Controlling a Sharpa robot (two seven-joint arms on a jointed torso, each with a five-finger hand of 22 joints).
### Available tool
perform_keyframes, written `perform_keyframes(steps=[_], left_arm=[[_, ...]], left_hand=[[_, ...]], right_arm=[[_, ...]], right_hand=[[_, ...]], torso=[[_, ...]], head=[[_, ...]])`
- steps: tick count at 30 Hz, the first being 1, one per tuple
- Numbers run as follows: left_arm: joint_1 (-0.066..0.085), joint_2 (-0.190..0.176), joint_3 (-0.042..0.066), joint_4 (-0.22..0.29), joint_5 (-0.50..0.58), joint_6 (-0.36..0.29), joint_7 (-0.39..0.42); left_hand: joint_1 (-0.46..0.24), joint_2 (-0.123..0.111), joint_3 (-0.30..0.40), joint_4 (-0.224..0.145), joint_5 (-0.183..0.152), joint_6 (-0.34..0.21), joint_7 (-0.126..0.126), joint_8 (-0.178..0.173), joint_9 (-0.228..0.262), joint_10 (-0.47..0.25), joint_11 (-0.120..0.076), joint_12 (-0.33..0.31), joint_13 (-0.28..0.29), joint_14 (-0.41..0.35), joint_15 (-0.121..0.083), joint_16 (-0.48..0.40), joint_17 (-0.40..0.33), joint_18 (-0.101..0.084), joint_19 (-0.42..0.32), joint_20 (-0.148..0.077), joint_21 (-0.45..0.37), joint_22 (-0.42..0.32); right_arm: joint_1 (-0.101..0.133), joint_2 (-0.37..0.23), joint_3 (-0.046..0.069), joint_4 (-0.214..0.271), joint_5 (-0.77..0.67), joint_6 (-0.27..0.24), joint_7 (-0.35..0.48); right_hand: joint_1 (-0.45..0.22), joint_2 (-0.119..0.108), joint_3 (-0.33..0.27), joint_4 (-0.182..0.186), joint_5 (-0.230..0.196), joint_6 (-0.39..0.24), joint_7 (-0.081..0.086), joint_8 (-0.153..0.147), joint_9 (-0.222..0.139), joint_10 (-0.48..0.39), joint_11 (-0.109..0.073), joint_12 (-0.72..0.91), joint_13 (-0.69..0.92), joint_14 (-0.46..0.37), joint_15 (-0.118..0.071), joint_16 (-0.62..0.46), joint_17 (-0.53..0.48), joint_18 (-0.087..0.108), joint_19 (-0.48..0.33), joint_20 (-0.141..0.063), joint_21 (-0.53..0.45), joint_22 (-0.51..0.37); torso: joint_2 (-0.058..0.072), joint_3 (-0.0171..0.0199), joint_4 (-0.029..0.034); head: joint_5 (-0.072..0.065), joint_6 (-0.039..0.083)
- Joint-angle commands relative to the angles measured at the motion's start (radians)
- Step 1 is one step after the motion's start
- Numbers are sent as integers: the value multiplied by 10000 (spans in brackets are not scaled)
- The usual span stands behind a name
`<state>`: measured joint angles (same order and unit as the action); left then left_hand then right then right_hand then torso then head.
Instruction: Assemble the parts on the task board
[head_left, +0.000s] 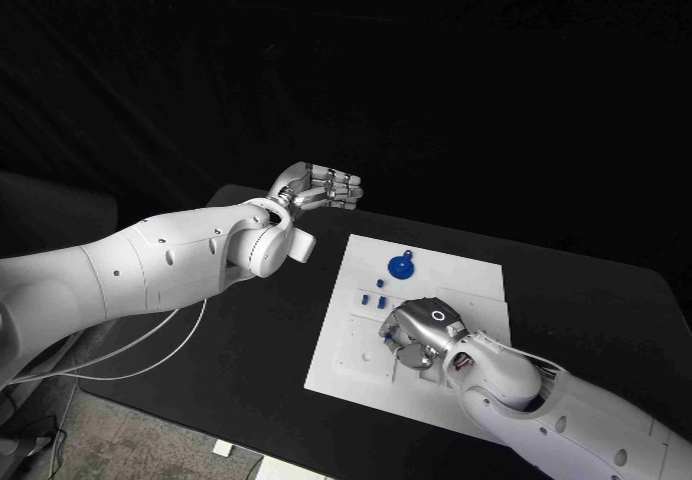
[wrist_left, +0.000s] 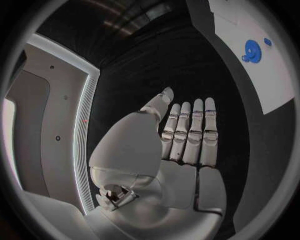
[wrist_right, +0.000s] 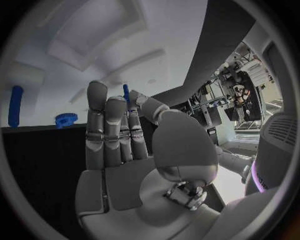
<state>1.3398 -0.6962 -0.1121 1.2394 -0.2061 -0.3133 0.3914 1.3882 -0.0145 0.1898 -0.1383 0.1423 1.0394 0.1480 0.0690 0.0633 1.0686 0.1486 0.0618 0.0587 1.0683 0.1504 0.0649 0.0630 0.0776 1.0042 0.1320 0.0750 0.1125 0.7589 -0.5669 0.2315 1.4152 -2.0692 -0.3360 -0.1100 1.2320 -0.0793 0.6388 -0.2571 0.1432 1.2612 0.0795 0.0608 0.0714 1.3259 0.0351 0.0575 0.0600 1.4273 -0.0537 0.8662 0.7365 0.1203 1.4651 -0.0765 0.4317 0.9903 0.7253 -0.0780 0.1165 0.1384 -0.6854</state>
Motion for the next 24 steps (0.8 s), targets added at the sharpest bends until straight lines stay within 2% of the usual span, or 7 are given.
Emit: perform_keyframes(steps=[1,12,24], left_arm=[[18,7,9,28,-62,122,65],[18,11,10,33,-64,129,67],[18,5,10,38,-65,139,63]], left_hand=[[70,-4,-21,64,-23,-95,9,-15,-10,-88,12,0,-11,-83,-6,-47,-11,86,85,5,37,-10],[70,-4,-21,64,-23,-95,9,-15,-10,-88,12,0,-11,-83,-6,-47,-11,86,85,5,37,-10],[70,-4,-21,64,-23,-95,9,-15,-10,-88,12,0,-11,-83,-6,-47,-11,86,85,5,37,-10]], right_arm=[[-52,32,-4,-62,62,-306,201],[-152,79,-3,-233,83,-695,267],[-177,116,-3,-327,62,-678,284]], right_hand=[[-7,57,16,-14,-47,45,-1,32,5,157,-65,23,12,-23,-66,-35,11,177,376,-57,-33,0],[4,59,25,-23,-67,50,-3,34,5,157,-66,23,12,-7,-67,-46,16,180,383,-59,-33,-7],[4,59,25,-23,-67,50,-3,34,5,157,-66,23,12,-7,-67,-46,16,180,383,-59,-33,-7]], torso=[[6,7,10],[4,-2,-4],[-1,-2,-2]], head=[[36,-17],[94,-19],[100,-29]])
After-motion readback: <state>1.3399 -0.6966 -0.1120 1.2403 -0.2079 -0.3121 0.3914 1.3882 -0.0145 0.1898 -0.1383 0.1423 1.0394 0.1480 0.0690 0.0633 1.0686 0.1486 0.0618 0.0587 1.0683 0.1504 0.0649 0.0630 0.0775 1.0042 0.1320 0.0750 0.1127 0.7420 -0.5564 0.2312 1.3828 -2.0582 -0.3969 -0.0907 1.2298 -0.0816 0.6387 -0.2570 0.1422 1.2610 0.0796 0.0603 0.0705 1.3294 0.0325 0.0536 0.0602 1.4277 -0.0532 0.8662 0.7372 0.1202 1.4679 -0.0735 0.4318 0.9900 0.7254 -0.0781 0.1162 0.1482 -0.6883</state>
